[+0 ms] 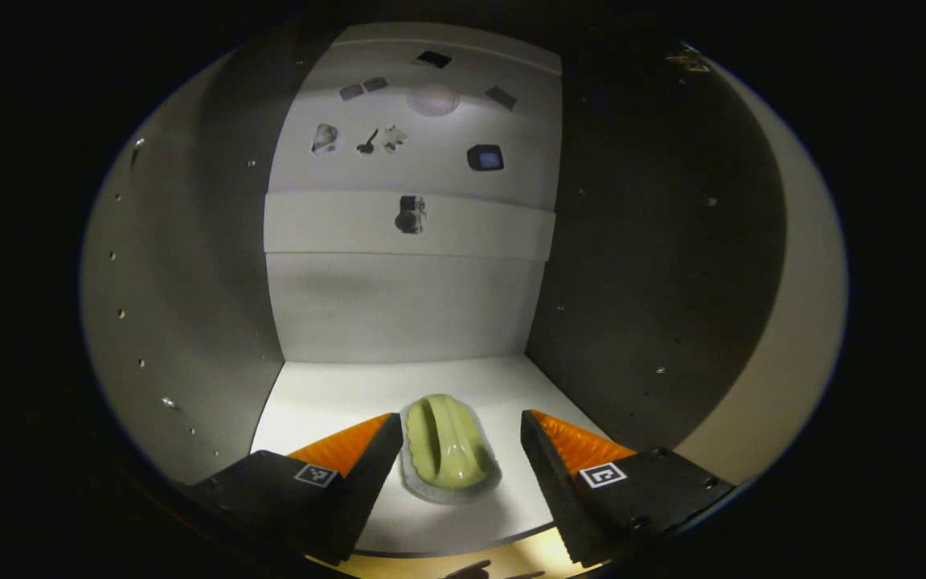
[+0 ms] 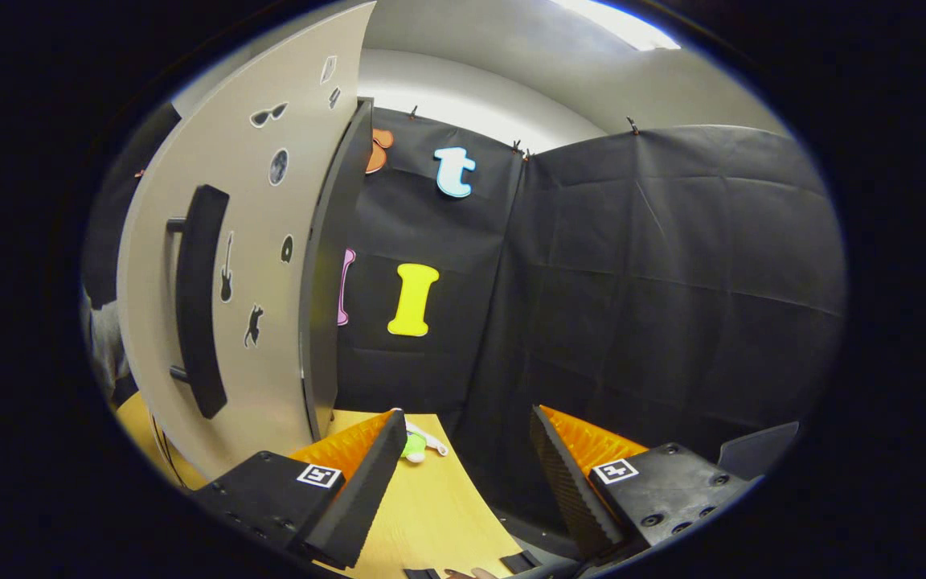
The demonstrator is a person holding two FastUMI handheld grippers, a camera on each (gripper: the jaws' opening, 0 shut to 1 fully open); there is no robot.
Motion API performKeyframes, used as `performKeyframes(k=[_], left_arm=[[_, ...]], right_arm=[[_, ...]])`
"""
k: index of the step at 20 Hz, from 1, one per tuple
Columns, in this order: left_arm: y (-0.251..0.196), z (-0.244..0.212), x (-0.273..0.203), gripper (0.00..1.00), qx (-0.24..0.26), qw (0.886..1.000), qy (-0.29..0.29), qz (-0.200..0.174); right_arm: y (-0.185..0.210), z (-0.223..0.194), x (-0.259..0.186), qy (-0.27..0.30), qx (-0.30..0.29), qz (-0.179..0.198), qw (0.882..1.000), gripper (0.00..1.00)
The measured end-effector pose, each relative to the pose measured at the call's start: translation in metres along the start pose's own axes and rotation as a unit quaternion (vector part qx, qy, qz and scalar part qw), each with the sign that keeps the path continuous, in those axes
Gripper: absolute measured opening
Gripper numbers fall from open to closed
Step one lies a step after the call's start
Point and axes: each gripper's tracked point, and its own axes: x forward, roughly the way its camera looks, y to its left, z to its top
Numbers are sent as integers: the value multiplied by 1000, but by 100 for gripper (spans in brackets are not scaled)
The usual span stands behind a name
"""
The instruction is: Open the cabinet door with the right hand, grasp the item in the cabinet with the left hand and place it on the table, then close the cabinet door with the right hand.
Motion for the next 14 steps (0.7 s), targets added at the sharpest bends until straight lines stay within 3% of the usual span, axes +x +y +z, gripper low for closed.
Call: performKeyframes(k=[4, 6, 8, 9, 10, 11, 12, 14], left_arm=[[6, -10, 21, 93, -31, 998, 49, 14], [12, -6, 25, 89, -17, 998, 50, 28], [18, -5, 31, 80, 17, 997, 58, 42], [17, -9, 32, 58, 31, 996, 67, 44], [15, -14, 36, 63, 39, 995, 80, 39], [12, -20, 38, 50, 38, 994, 92, 37], [16, -22, 42, 49, 38, 994, 94, 47], [21, -17, 43, 38, 29, 994, 81, 60]], right_arm=[[6, -10, 22, 17, 28, 20, 999, 97], [10, -14, 27, 20, 28, 27, 999, 98], [12, -16, 28, 20, 19, 30, 999, 98], [15, -17, 27, 20, 19, 31, 999, 98], [17, -18, 27, 20, 21, 34, 999, 98], [20, -20, 26, 24, 24, 36, 999, 98], [22, -22, 24, 27, 24, 40, 999, 98], [22, -22, 19, 26, 17, 44, 999, 97]])
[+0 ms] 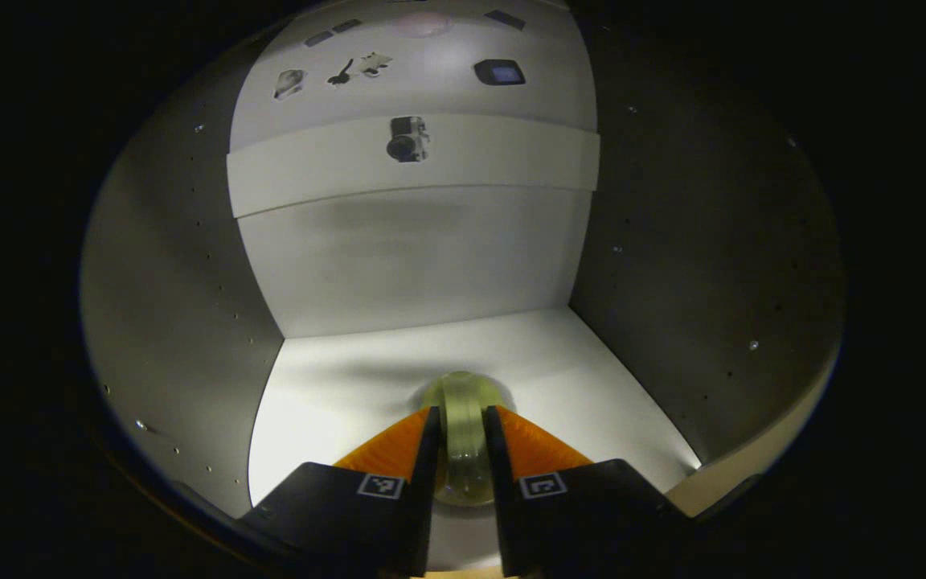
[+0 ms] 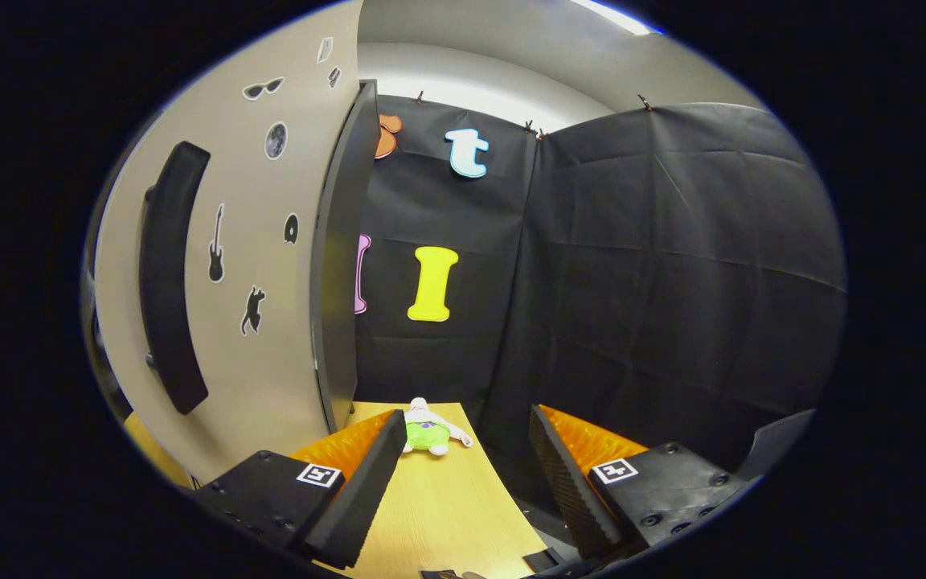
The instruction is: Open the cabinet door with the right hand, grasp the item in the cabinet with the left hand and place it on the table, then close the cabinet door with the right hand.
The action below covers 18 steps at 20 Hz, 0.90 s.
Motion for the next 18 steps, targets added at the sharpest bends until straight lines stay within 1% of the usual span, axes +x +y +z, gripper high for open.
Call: performKeyframes(k=[1, 3, 6, 7, 9, 12, 13, 14, 17, 18], left_arm=[[-1, -1, -1, 28, 0, 1000, 1, 0], [-2, 0, -1, 25, -1, 1000, 0, 3], [-4, 0, -4, 24, -11, 1000, -3, 11], [-5, 0, -8, 26, -18, 1000, -6, 12], [-9, 1, -20, 24, -33, 999, -14, 9], [-12, 1, -54, 24, -42, 998, -36, 8], [-15, -1, -70, 22, -41, 998, -46, 3], [-17, -6, -86, 24, -39, 998, -50, -3], [-25, -32, -140, 24, -49, 997, -53, -21], [-24, -41, -157, 24, -54, 997, -54, -22]], right_arm=[[-2, 0, -2, 0, 1, -1, 1000, 96], [-7, 2, -1, -1, 13, -2, 1000, 96], [-14, 5, 2, -8, 25, -4, 1000, 96], [-14, 6, 4, -10, 28, 0, 1000, 96], [-13, 7, 7, -12, 28, 8, 999, 96], [-11, 8, 10, -11, 33, 21, 999, 96], [-7, 10, 9, -13, 39, 29, 999, 96], [-3, 11, 8, -15, 47, 37, 998, 96], [7, 15, -1, -21, 54, 60, 997, 96], [9, 16, -5, -24, 53, 65, 996, 96]])
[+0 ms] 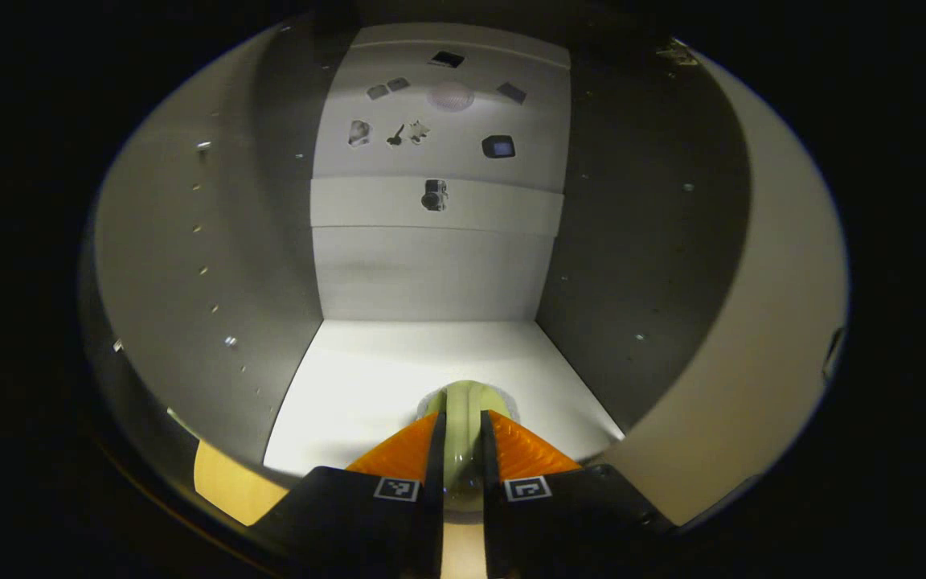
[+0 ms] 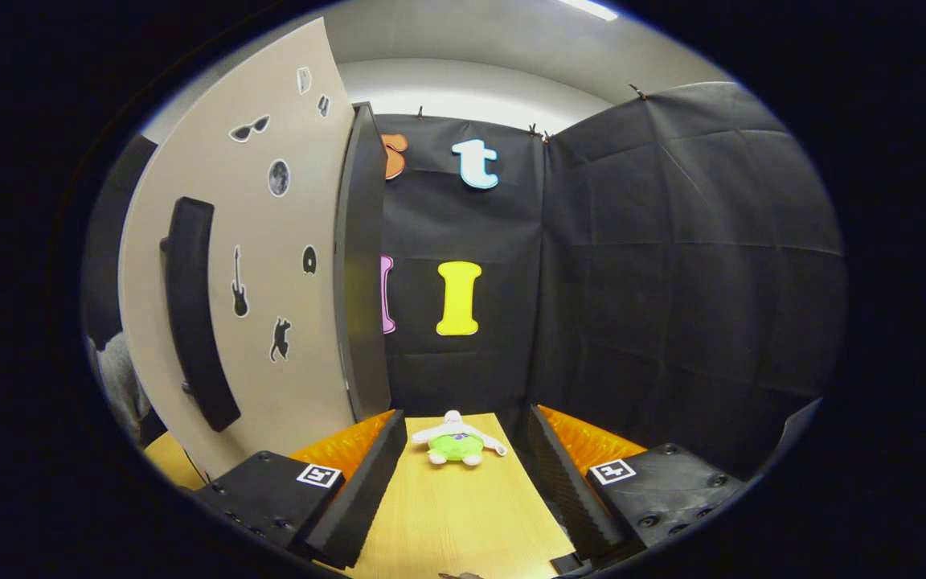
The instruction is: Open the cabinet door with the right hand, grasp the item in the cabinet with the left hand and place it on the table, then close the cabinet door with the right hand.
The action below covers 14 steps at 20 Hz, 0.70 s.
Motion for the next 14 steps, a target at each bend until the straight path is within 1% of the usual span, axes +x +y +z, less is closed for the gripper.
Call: performKeyframes(k=[4, 7, 8, 10, 12, 13, 14], left_arm=[[4, -41, -69, 24, 2, 1000, 4, -2], [12, -85, -113, 26, 1, 1000, 17, 14], [13, -100, -125, 24, 1, 1000, 23, 17], [9, -136, -147, 24, -8, 999, 32, 11], [-3, -173, -158, 24, -15, 999, 49, -9], [-4, -194, -166, 24, -13, 998, 54, -10], [-6, -213, -171, 26, -13, 998, 59, -10]], right_arm=[[20, 3, -22, -2, 15, 25, 1000, 96], [36, -2, -46, 6, 9, 45, 999, 96], [39, -3, -55, 10, 5, 51, 999, 96], [46, -7, -74, 22, 3, 57, 998, 96], [57, -8, -94, 31, 4, 69, 997, 96], [62, -7, -103, 35, 4, 76, 996, 96], [65, -6, -113, 38, 3, 81, 996, 96]])
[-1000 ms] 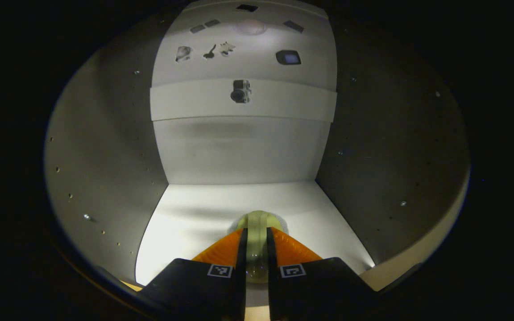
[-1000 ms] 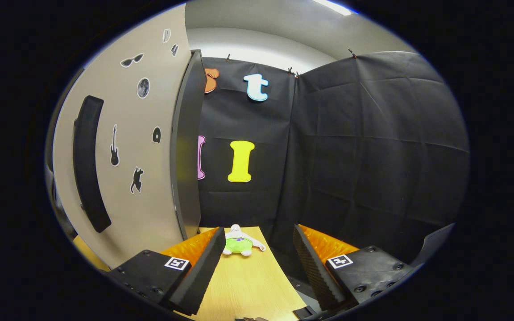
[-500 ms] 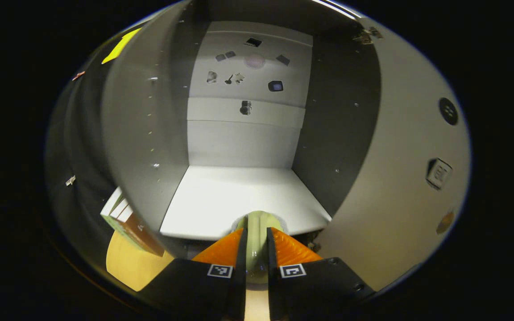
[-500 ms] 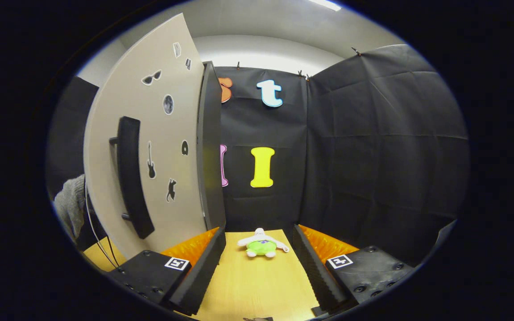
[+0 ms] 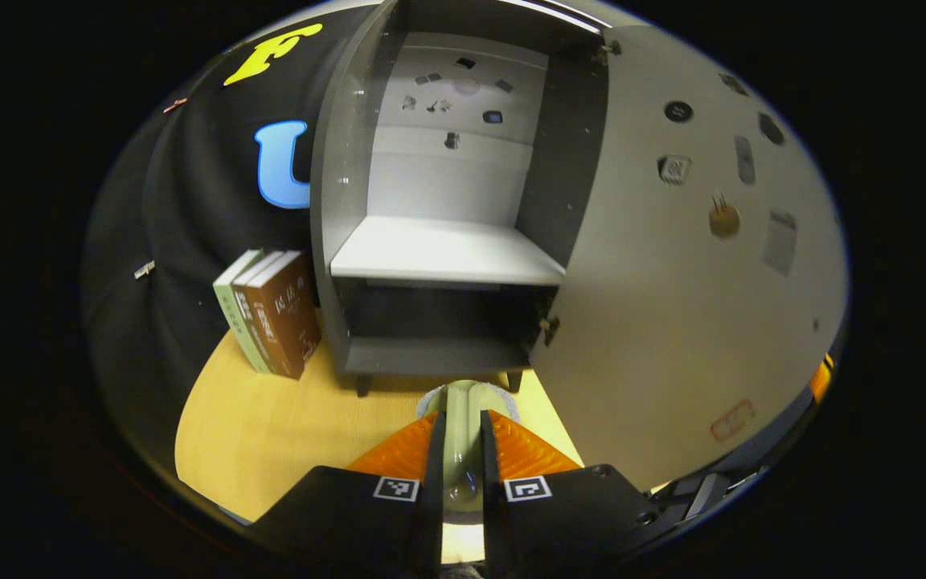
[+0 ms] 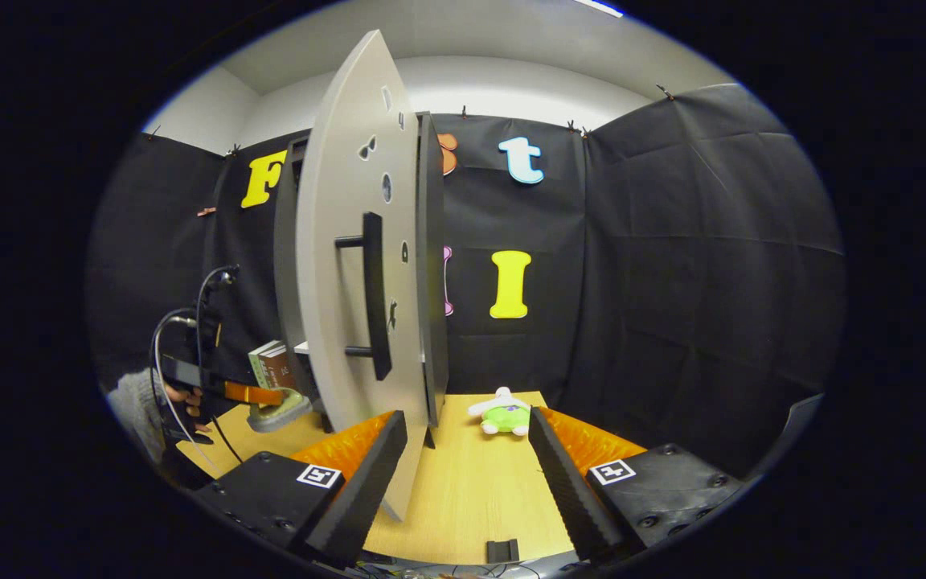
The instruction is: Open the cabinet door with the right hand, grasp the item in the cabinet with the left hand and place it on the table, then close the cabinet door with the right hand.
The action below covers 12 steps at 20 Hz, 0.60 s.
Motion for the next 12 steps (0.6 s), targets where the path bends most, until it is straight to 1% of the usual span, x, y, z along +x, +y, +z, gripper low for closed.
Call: performKeyframes(k=[1, 3, 4, 6, 8, 12], left_arm=[[0, -21, 0, 24, -7, 1000, 6, 3], [-2, -62, 3, 26, -38, 999, 26, 3], [-4, -79, 6, 24, -55, 998, 37, 0], [-3, -109, 8, 24, -74, 996, 49, 0], [1, -134, 14, 24, -79, 995, 63, 11], [-5, -167, 31, 24, -80, 995, 57, 4]], right_arm=[[2, -1, -8, 3, -1, 2, 1000, 96], [14, -4, -17, 14, 7, 17, 1000, 96], [22, -5, -19, 19, 14, 28, 999, 96], [32, -5, -17, 23, 18, 43, 999, 96], [42, -4, -12, 20, 17, 56, 998, 96], [55, -8, 1, 23, 14, 83, 996, 96]])
